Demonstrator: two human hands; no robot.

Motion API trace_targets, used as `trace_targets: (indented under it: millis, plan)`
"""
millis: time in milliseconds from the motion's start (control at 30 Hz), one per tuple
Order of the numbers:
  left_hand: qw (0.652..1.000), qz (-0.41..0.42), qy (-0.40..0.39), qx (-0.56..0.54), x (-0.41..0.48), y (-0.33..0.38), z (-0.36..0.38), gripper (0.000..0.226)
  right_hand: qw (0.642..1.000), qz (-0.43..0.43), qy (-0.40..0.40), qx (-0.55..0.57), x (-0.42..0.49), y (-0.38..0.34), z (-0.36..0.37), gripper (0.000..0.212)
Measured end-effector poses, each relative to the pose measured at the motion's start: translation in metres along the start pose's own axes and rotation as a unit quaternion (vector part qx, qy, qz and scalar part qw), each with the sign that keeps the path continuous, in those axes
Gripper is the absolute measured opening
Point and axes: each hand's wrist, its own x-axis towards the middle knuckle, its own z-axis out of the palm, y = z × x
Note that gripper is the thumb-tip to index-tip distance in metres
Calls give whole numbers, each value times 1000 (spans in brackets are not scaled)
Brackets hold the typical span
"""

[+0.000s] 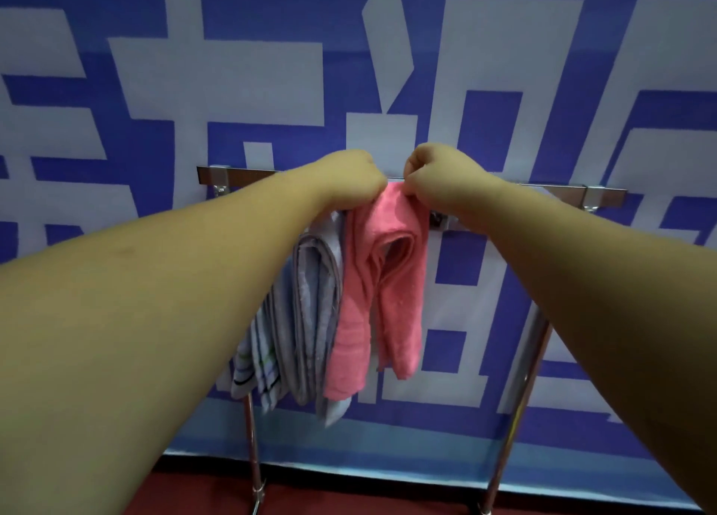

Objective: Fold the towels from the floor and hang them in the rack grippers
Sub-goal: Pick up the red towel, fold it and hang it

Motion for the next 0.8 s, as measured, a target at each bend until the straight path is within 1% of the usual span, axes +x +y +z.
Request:
trace_targets:
  millis: [33,100,200,233,333,400,433,500,533,600,633,733,767,800]
  plan:
    - [999,9,5,49,1,-1,2,15,1000,-1,-9,-25,1,1,2,16]
    - [995,19,7,96,5,-6,6,20,998,-3,-22,-61,2,0,6,17]
    - [988,37,6,152,9,-15,9,9,997,1,-31,-66,2,-2,10,20]
    - [985,40,8,166,9,-18,10,10,997,3,-35,-62,3,-3,11,21]
    - [979,51,54,191,3,-22,11,15,994,-14,-46,-95,4,-5,16,21]
    - [974,80,74,197,0,-26,12,24,987,-23,-51,-153,4,-4,22,18]
    - [975,100,70,186,-3,-27,13,29,980,-26,-49,-191,2,-3,25,15]
    - [977,128,51,160,-13,-29,15,33,967,-42,-36,-247,-2,1,30,10]
    - [977,138,42,156,-19,-30,16,33,963,-56,-22,-261,-5,3,32,11]
    - [969,157,33,187,-28,-33,21,31,959,-86,15,-270,-15,8,30,18]
    - [963,161,31,213,-31,-35,24,36,958,-100,36,-266,-20,10,29,23]
    - [947,164,37,274,-40,-40,33,68,958,-128,74,-247,-38,14,26,33]
    - [943,163,50,286,-42,-42,36,71,958,-132,77,-244,-45,15,26,35]
    - [939,163,67,295,-43,-42,37,68,957,-134,75,-244,-51,15,26,37]
